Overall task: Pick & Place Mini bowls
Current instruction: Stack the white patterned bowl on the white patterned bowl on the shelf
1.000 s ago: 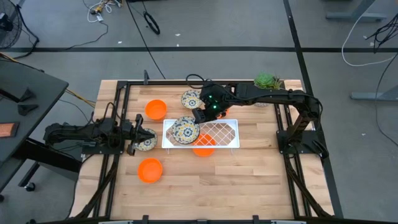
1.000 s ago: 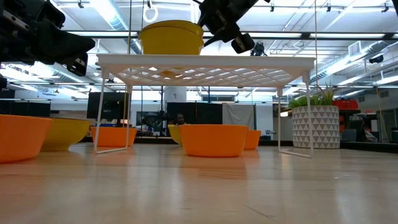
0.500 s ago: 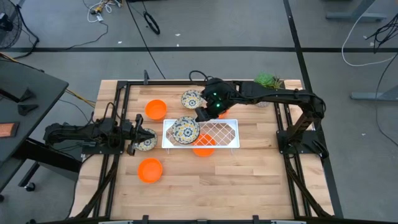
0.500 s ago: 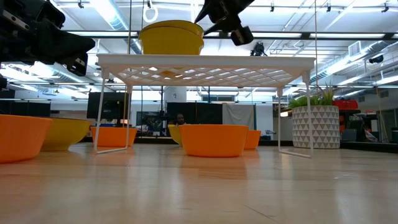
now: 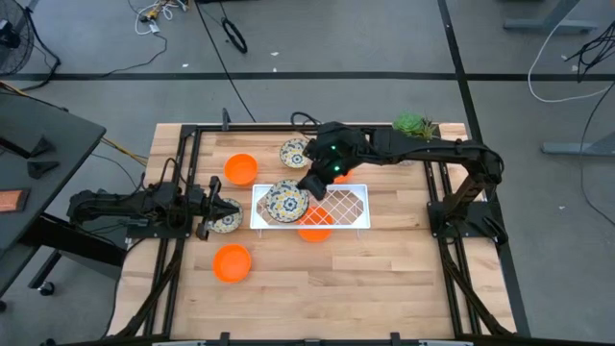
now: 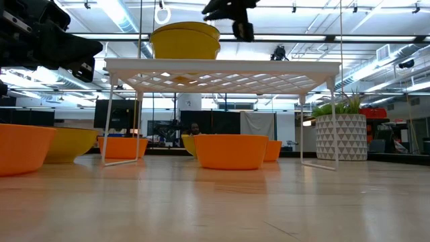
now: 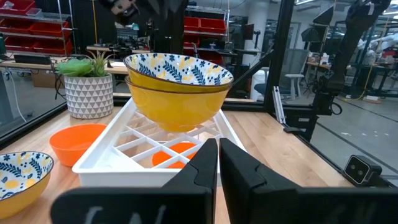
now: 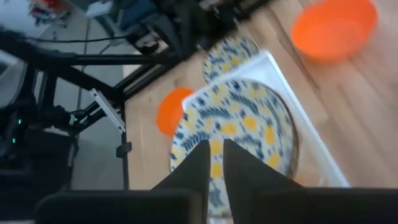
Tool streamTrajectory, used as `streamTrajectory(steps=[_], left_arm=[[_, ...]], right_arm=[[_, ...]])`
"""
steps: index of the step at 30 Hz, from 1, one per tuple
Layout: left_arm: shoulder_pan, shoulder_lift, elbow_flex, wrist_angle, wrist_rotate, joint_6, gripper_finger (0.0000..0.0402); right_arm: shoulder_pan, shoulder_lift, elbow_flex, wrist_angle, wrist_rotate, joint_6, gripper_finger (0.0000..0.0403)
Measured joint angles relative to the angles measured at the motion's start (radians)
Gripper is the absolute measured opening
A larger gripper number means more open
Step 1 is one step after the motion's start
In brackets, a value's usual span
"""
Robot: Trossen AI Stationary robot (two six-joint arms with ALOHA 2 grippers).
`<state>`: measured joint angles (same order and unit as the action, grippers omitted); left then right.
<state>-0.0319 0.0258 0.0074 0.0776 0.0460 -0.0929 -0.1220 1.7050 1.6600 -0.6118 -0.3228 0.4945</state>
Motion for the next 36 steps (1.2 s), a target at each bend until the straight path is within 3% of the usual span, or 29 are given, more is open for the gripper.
streamTrajectory(steps=[7, 25, 36], left_arm=[[0.000, 0.000, 0.000, 0.000, 0.000, 0.000, 0.0023], [0.000, 0.000, 0.000, 0.000, 0.000, 0.000, 0.0023], [0.000, 0.000, 0.000, 0.000, 0.000, 0.000, 0.0023]], right_arm=[[0.025, 0.000, 0.000, 0.061, 0.000, -0.204, 0.0004], [0.011, -0.001, -0.001, 0.086, 0.027, -0.442, 0.0001], [0.011, -0.082, -0.212, 0.348, 0.068, -0.426, 0.0000]])
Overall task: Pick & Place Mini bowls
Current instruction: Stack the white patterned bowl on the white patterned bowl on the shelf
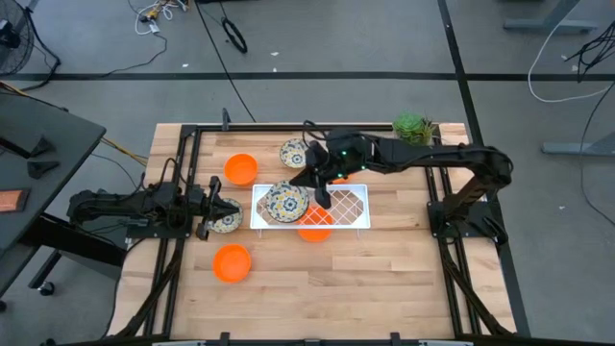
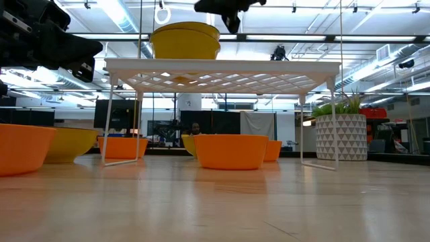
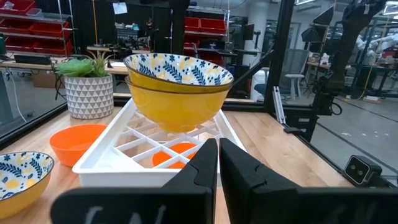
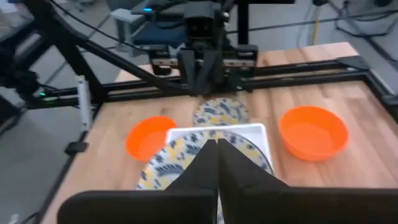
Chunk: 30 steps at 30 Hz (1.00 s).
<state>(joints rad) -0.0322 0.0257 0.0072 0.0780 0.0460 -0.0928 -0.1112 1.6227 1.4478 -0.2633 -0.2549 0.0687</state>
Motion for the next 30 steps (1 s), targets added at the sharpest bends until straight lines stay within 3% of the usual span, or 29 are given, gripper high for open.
streamTrajectory(steps=[10, 30], left_arm=[[0.000, 0.000, 0.000, 0.000, 0.000, 0.000, 0.0023], [0.000, 0.000, 0.000, 0.000, 0.000, 0.000, 0.0023]], right_arm=[[-0.001, -0.039, -0.153, 0.107, 0.030, -0.004, 0.0000], [-0.001, -0.040, -0.175, 0.042, 0.027, -0.113, 0.0000]])
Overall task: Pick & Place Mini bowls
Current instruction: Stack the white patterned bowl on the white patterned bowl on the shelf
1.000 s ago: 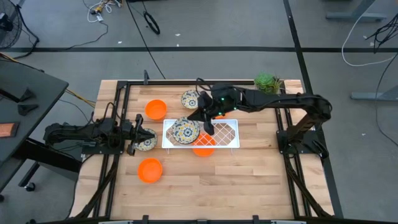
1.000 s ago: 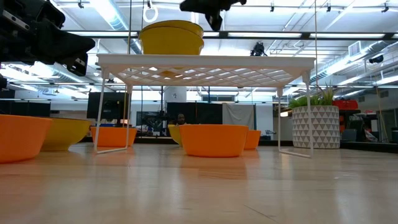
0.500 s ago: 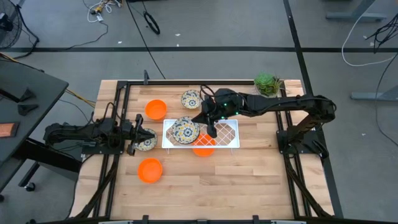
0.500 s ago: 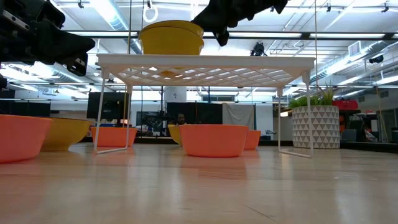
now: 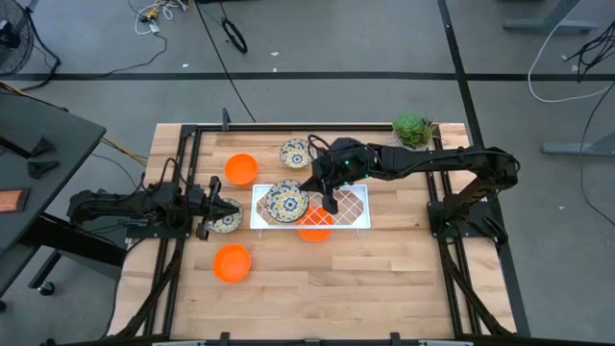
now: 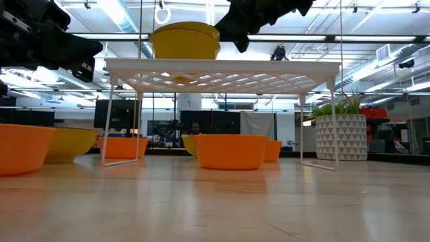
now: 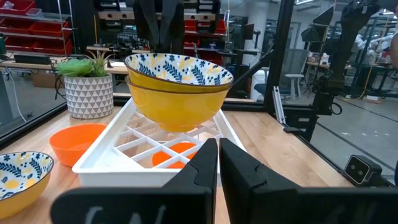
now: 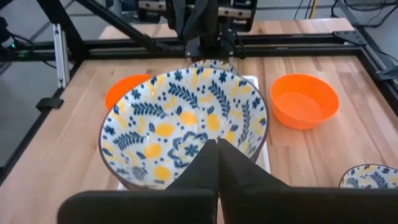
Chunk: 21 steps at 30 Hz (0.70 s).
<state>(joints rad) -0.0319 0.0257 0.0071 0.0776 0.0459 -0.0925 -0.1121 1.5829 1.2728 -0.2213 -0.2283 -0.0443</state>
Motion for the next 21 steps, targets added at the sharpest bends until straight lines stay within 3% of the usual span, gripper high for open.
streamTrajectory(steps=[21], left_arm=[[0.000, 0.000, 0.000, 0.000, 0.000, 0.000, 0.0023]], right_arm=[[0.000, 0.000, 0.000, -0.045, 0.000, -0.026, 0.0000]])
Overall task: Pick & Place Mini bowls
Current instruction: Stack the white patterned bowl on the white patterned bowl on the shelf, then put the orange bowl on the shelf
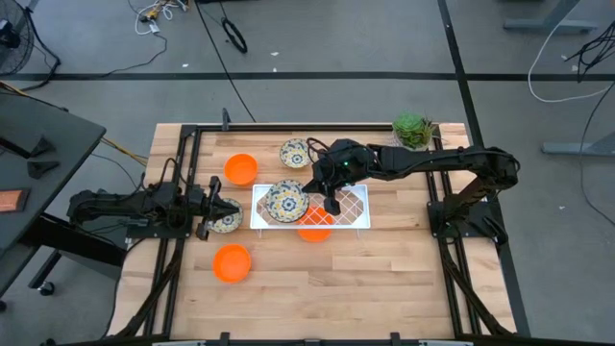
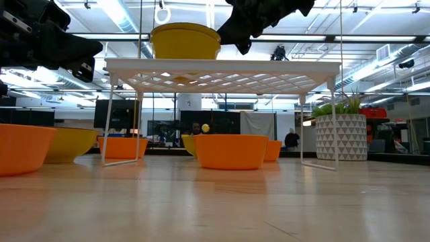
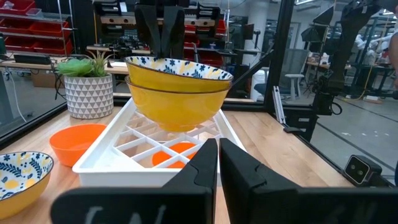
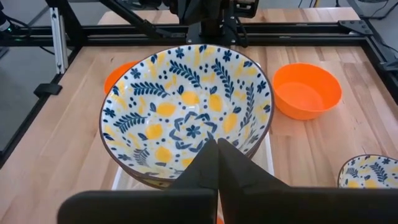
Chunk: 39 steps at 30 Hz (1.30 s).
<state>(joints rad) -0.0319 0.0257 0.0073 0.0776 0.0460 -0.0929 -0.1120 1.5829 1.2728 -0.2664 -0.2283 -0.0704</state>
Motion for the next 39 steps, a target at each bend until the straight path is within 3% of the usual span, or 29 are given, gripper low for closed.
streamTrajectory(steps=[16, 39], left_arm=[[0.000, 0.000, 0.000, 0.000, 0.000, 0.000, 0.0023], [0.000, 0.000, 0.000, 0.000, 0.000, 0.000, 0.0023]], right_arm=[[0.000, -0.003, 0.000, -0.012, 0.001, 0.003, 0.0000], [0.010, -0.147, 0.000, -0.087, 0.004, 0.053, 0.0000]])
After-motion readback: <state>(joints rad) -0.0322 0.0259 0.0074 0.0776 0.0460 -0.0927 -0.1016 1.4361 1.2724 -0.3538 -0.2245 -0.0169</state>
